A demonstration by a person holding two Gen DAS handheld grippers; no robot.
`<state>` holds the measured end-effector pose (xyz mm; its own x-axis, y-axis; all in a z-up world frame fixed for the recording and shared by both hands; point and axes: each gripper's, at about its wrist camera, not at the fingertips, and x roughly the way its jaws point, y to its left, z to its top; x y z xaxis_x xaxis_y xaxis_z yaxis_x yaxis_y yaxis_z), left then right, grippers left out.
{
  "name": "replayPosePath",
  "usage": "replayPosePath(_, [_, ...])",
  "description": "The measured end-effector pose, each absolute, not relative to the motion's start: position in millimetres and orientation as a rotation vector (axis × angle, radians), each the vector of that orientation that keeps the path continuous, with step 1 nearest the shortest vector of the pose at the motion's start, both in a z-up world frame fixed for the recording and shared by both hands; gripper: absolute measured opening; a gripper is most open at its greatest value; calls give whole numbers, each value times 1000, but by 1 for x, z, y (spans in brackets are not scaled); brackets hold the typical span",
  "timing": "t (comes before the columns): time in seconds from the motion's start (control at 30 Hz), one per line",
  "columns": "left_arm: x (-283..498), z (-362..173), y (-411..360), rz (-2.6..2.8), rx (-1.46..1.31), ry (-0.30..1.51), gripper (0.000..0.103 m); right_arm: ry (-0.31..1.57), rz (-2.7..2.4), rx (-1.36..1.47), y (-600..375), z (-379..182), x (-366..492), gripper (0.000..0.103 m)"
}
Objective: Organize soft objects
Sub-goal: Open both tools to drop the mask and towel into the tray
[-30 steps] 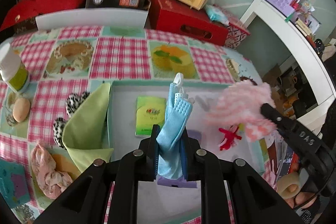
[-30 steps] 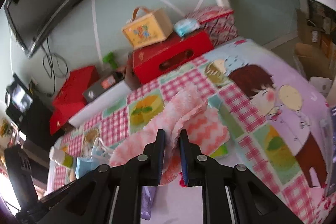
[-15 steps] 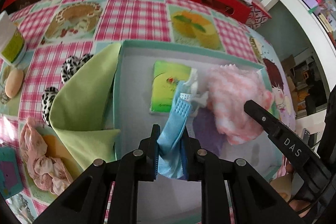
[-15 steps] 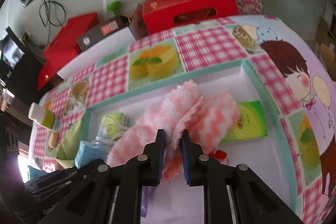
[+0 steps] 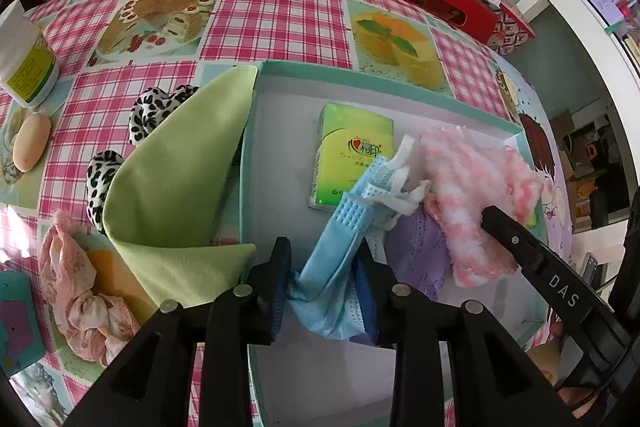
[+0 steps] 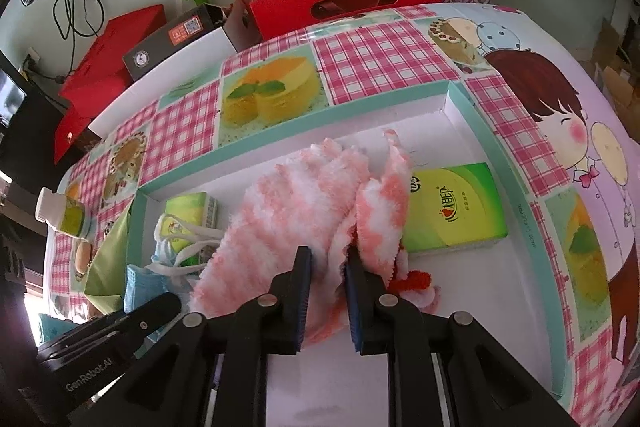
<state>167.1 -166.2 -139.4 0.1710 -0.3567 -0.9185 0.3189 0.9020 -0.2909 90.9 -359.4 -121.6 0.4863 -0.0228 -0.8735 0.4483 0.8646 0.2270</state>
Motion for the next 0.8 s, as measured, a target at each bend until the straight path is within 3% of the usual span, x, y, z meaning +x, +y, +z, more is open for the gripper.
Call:
replayPosePath(0.17, [164,-132,-165,-488,-22,1311,35,1021,-309,456,-360,-113,88,36])
replayPosePath(0.7, [155,-77,-145,-526,-31,1185,43,931,-324,409,-350,-73,73,43])
replayPosePath(0.8, [156,-77,-144,-503,-30,1190,49,948,-334,412,-350,-76,74,46])
